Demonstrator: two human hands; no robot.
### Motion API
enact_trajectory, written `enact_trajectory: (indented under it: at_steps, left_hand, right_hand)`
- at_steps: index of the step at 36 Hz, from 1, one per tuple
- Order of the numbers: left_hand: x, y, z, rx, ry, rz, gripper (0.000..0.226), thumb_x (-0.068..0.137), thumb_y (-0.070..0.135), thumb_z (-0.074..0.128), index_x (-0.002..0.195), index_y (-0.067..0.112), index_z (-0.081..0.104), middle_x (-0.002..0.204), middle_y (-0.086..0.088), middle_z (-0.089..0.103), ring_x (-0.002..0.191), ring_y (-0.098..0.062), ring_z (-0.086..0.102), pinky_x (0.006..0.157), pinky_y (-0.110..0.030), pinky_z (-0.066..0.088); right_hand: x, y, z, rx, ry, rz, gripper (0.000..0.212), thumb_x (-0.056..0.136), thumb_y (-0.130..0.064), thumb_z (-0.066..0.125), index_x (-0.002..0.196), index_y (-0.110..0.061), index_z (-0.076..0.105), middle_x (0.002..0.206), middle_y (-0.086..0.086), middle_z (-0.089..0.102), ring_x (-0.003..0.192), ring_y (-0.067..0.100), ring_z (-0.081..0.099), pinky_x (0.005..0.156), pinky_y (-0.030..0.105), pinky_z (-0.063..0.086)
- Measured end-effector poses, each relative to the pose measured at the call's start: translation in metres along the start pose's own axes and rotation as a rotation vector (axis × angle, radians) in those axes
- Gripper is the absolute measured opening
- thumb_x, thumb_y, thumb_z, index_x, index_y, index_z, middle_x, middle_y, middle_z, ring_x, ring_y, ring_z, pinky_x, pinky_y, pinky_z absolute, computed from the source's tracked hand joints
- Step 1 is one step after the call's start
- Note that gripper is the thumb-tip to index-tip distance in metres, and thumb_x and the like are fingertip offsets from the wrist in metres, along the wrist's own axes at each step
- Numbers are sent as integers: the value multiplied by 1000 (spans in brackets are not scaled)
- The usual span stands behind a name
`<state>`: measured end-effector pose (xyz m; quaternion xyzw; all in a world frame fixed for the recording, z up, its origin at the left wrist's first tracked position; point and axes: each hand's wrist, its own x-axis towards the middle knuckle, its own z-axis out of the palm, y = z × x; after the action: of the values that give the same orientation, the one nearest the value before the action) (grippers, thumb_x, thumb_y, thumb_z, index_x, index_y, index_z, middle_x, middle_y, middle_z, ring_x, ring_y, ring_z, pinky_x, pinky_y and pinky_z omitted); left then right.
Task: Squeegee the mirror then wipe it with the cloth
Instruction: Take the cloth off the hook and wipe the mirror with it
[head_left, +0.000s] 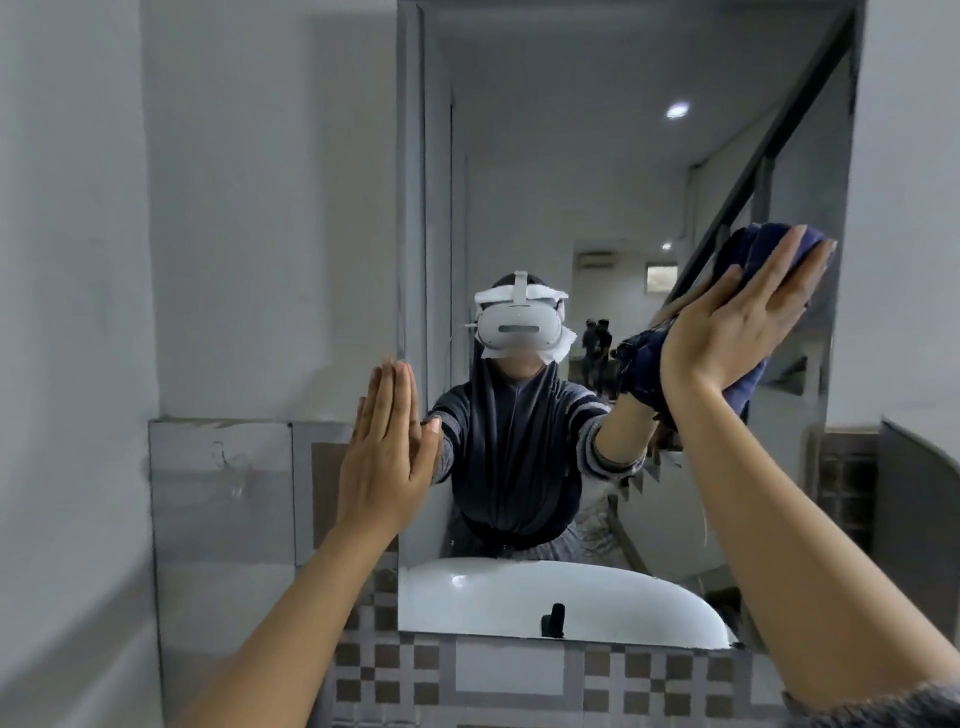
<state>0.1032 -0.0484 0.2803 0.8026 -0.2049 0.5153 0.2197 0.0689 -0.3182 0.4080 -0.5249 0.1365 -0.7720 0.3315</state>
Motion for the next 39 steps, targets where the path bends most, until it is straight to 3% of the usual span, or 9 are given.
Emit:
enact_trajectory:
  at_steps: [4, 8, 14, 16, 22, 25, 31, 35, 39]
  left_hand:
    - [-10, -5, 3, -22, -61, 23, 65, 97, 45, 20, 146, 17, -11, 155, 0, -15, 143, -9, -12, 117, -26, -3]
    - [-17, -7, 5, -22, -77, 14, 62, 98, 44, 16, 144, 19, -16, 154, 1, -20, 141, -7, -17, 114, -19, -11]
    - [-20, -16, 9, 9, -67, 25, 61, 98, 41, 20, 147, 14, -4, 157, -4, -7, 144, -12, -8, 117, -26, -3]
    - [-21, -18, 9, 13, -52, 27, 60, 98, 39, 22, 148, 12, 2, 157, -6, -2, 144, -14, -4, 118, -26, -1]
    - [-22, -15, 10, -12, -19, 31, 61, 97, 39, 23, 148, 12, 3, 156, -7, 0, 144, -14, -3, 118, -26, -1]
    - [-23, -11, 11, -19, 0, 25, 60, 97, 37, 24, 147, 11, 3, 157, -7, 0, 144, -14, -4, 118, -28, 1]
    - [-24, -2, 14, -62, 59, -20, 59, 97, 31, 28, 148, 13, 3, 156, -1, 0, 144, -9, -3, 117, -26, 8]
    - [-26, 4, 17, -69, 68, -51, 60, 96, 37, 23, 146, 17, -5, 155, 2, -4, 143, -6, -5, 116, -37, 20]
    - [-30, 6, 19, -27, 52, -49, 63, 96, 44, 20, 145, 17, -8, 157, -3, -2, 144, -10, -3, 115, -39, 24]
  right_hand:
    - [-40, -34, 14, 25, -71, -134, 46, 99, -23, 32, 145, -14, 29, 153, 14, 23, 142, 26, 20, 117, 37, 13]
    - [-89, -67, 29, 12, -262, -384, 47, 100, -20, 35, 146, -17, 26, 155, 10, 21, 143, 24, 17, 118, 34, 7]
    - [-137, -102, 46, 82, -520, -836, 56, 92, -11, 46, 145, -20, 29, 153, 7, 27, 142, 23, 21, 117, 41, 17]
    - [-143, -105, 52, 89, -552, -976, 57, 90, -9, 48, 143, -22, 32, 152, 5, 30, 141, 21, 25, 116, 41, 21]
    - [-128, -93, 51, 74, -574, -1173, 57, 91, -10, 49, 144, -23, 31, 152, 4, 29, 141, 21, 25, 115, 39, 24]
    - [-116, -79, 41, 73, -549, -1153, 55, 92, -10, 48, 143, -22, 32, 152, 5, 30, 141, 20, 26, 115, 38, 22]
    - [-76, -23, 8, 30, -461, -921, 51, 95, -13, 49, 143, -18, 34, 151, 9, 30, 141, 22, 25, 115, 42, 23]
    - [-45, 25, -19, 10, -349, -705, 43, 100, -21, 37, 142, -14, 36, 150, 13, 30, 139, 25, 27, 116, 41, 22]
    - [-21, 70, -41, 12, -223, -439, 43, 101, -25, 33, 142, -11, 35, 150, 18, 26, 140, 24, 24, 116, 32, 19]
